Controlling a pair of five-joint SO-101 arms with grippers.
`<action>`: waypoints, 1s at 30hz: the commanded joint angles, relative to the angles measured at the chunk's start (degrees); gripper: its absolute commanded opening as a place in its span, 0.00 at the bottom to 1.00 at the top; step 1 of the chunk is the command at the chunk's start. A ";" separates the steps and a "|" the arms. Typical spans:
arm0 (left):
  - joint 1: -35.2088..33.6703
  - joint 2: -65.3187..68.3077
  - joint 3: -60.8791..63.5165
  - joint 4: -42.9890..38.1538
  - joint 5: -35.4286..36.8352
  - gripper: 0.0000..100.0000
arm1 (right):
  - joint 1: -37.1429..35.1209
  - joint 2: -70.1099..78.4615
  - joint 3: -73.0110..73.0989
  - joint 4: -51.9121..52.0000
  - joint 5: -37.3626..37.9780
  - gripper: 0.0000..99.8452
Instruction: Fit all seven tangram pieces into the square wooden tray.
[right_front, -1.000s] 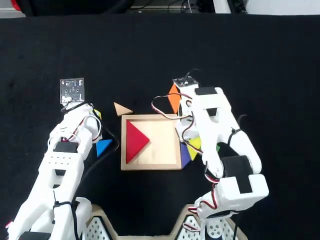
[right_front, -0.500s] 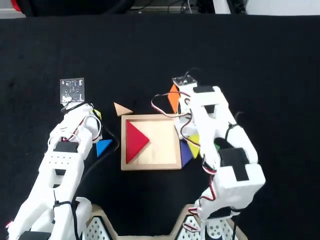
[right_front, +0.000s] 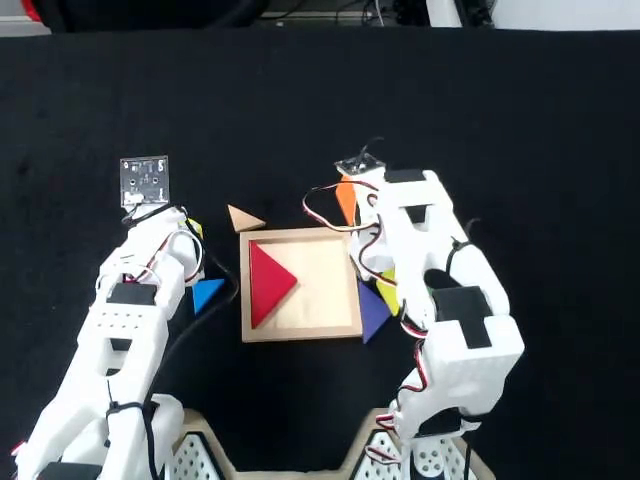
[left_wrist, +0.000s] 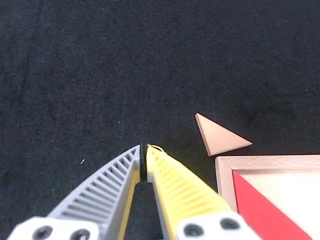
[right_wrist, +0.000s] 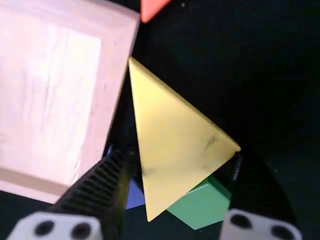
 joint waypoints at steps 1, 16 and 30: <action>-0.57 -0.26 -0.57 -0.88 0.62 0.04 | 0.18 1.36 -1.71 0.09 4.04 0.27; -0.22 -0.26 -0.40 -0.88 0.62 0.04 | 5.63 -3.56 -12.35 10.46 10.20 0.27; -0.31 -0.26 -0.31 -0.88 0.62 0.04 | 5.54 -0.40 -15.16 10.73 18.37 0.38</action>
